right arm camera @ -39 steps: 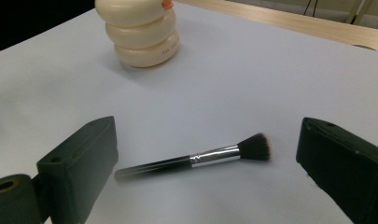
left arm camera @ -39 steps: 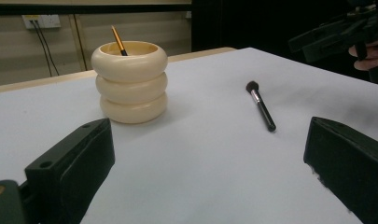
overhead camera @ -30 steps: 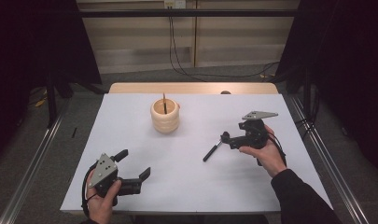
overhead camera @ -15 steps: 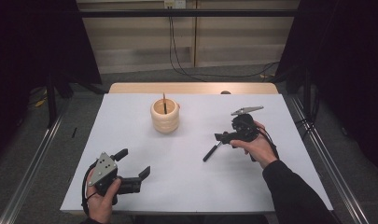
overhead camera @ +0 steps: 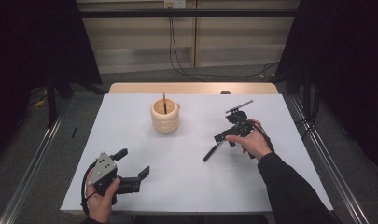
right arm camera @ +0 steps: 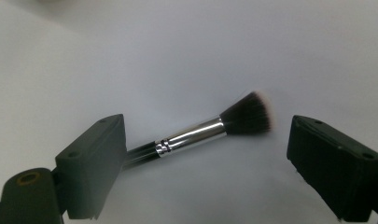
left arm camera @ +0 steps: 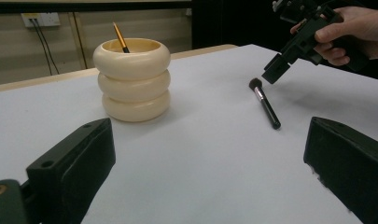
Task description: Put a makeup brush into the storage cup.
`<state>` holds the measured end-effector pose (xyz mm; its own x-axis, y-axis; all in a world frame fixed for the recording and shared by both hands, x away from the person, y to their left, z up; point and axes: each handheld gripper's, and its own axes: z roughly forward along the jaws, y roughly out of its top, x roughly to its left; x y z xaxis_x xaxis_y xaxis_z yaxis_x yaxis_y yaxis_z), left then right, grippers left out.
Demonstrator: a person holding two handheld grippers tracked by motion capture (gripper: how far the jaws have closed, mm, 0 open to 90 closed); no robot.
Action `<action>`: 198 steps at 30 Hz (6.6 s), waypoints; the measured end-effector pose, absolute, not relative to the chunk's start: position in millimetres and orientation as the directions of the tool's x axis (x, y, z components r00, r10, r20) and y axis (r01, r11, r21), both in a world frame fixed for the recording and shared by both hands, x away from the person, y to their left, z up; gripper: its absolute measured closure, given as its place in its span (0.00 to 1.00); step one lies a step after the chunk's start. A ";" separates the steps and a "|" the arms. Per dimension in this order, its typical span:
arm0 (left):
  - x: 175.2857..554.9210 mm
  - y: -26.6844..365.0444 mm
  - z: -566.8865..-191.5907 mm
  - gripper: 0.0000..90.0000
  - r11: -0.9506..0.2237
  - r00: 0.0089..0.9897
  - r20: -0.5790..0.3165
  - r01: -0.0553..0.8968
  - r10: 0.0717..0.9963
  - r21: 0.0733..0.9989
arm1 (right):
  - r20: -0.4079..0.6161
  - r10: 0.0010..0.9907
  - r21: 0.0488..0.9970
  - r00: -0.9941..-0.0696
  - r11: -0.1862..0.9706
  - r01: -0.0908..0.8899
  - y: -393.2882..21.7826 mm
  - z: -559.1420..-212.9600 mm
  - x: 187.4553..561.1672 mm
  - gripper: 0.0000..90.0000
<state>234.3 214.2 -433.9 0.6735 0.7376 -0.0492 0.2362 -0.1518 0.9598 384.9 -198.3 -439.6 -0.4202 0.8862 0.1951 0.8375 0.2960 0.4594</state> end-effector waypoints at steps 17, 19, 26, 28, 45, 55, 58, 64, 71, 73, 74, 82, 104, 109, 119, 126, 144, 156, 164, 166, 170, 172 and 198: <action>234.3 215.6 -434.6 0.03 -0.160 0.682 -0.041 0.229 0.730 0.960 | 0.194 0.934 0.245 -0.300 0.250 0.937 -183.7 -445.7 400.5 0.32; 234.3 215.6 -434.5 0.03 -0.163 0.682 -0.038 0.228 0.731 0.960 | 0.193 0.939 0.233 -0.286 0.239 0.943 -182.6 -446.6 400.9 0.35; 234.0 214.8 -434.7 0.03 -0.164 0.683 -0.037 0.226 0.730 0.960 | 0.163 0.954 0.217 -0.251 0.214 0.952 -183.4 -445.3 399.4 0.41; 234.4 215.0 -434.8 0.03 -0.168 0.683 -0.033 0.226 0.730 0.960 | 0.168 0.956 0.216 -0.241 0.203 0.955 -183.8 -442.2 398.6 0.40; 233.7 214.2 -434.8 0.03 -0.172 0.687 -0.030 0.224 0.726 0.959 | 0.148 0.973 0.200 -0.175 0.144 0.969 -175.1 -451.1 409.9 0.60; 233.2 214.3 -434.9 0.03 -0.172 0.685 -0.031 0.227 0.727 0.959 | 0.073 0.981 0.206 -0.182 0.164 0.965 -177.8 -451.8 408.6 0.85; 233.9 214.0 -435.6 0.03 -0.167 0.687 -0.038 0.230 0.726 0.959 | 0.083 0.977 0.217 -0.195 0.173 0.961 -179.6 -452.3 407.5 0.86; 233.9 214.5 -435.7 0.03 -0.160 0.685 -0.046 0.235 0.727 0.959 | 0.075 0.974 0.219 -0.212 0.191 0.957 -178.0 -452.0 407.6 0.86; 234.1 215.8 -435.7 0.03 -0.152 0.688 -0.056 0.238 0.724 0.959 | 0.098 0.967 0.214 -0.237 0.212 0.953 -181.6 -450.1 406.9 0.87; 233.7 215.6 -435.4 0.03 -0.148 0.682 -0.057 0.239 0.729 0.960 | 0.108 0.964 0.224 -0.243 0.214 0.951 -182.8 -448.3 406.1 0.87; 233.7 215.7 -435.5 0.03 -0.148 0.682 -0.058 0.240 0.729 0.960 | 0.114 0.963 0.232 -0.245 0.214 0.949 -183.5 -446.9 405.6 0.87; 234.0 216.1 -435.7 0.03 -0.142 0.683 -0.063 0.241 0.728 0.960 | 0.127 0.955 0.273 -0.267 0.225 0.935 -188.2 -436.2 401.1 0.87; 233.7 217.7 -435.0 0.02 -0.143 0.689 -0.059 0.233 0.723 0.962 | 0.201 0.911 0.480 -0.360 0.229 0.847 -207.5 -405.6 380.3 0.86; 233.8 217.6 -435.3 0.02 -0.136 0.688 -0.068 0.237 0.722 0.962 | 0.212 0.901 0.565 -0.378 0.202 0.800 -214.5 -403.8 374.2 0.86; 233.5 217.2 -435.4 0.02 -0.131 0.690 -0.079 0.246 0.719 0.960 | 0.219 0.869 0.756 -0.445 0.137 0.640 -226.7 -394.8 356.7 0.86; 233.3 217.7 -434.9 0.02 -0.132 0.687 -0.075 0.244 0.723 0.961 | 0.239 0.833 0.811 -0.498 0.111 0.575 -228.7 -396.8 346.7 0.86; 233.8 215.6 -434.2 0.02 -0.102 0.683 -0.098 0.246 0.723 0.964 | 0.231 0.769 0.904 -0.596 0.057 0.423 -236.3 -388.1 328.1 0.86; 233.6 212.8 -426.7 0.02 -0.096 0.687 -0.090 0.228 0.721 0.969 | 0.220 0.736 0.931 -0.640 0.038 0.364 -245.0 -388.1 317.4 0.86; 231.4 209.4 -417.2 0.02 -0.104 0.701 -0.073 0.206 0.709 0.973 | 0.201 0.711 0.946 -0.674 0.038 0.321 -246.1 -379.6 307.7 0.86; 230.6 207.2 -414.8 0.02 -0.101 0.707 -0.072 0.199 0.703 0.975 | 0.204 0.707 0.946 -0.678 0.037 0.323 -246.7 -379.4 305.8 0.86; 230.7 203.6 -413.8 0.02 -0.100 0.718 -0.076 0.199 0.692 0.975 | 0.201 0.701 0.950 -0.684 0.030 0.310 -250.9 -376.2 301.5 0.86; 231.6 202.4 -413.4 0.02 -0.107 0.720 -0.072 0.200 0.690 0.974 | 0.207 0.701 0.951 -0.683 0.019 0.308 -251.3 -374.6 299.7 0.86; 243.4 152.0 -404.3 0.02 -0.114 0.773 -0.070 0.181 0.631 0.977 | 0.228 0.619 0.953 -0.752 0.017 0.303 -222.5 -367.5 292.4 0.86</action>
